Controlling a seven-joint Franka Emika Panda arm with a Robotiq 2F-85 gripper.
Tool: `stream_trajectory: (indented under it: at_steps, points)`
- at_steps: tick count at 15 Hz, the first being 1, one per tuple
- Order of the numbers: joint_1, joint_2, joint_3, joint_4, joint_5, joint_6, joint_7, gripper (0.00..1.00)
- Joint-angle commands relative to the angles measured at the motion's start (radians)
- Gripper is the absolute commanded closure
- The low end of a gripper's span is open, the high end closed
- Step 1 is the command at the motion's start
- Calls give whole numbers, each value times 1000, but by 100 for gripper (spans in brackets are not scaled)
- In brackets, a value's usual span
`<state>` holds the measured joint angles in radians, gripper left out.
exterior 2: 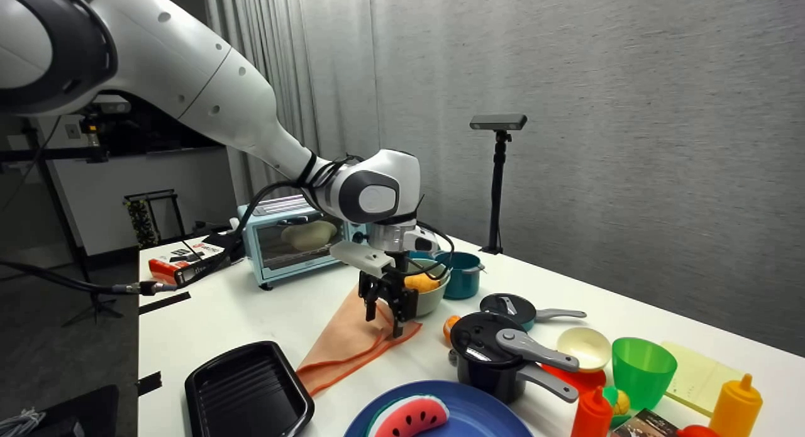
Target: Unfold the towel on the table
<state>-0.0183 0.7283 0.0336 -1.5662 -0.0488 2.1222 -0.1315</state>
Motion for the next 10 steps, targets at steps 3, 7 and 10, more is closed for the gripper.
stream_trajectory:
  at_steps: [3, 7, 10]
  points:
    - [17, 30, 7, 36, 23, 3, 45, 63]
    - [30, 51, 4, 68, 17, 1, 67, 93]
    - [46, 85, -2, 128, 5, -18, 81, 100]
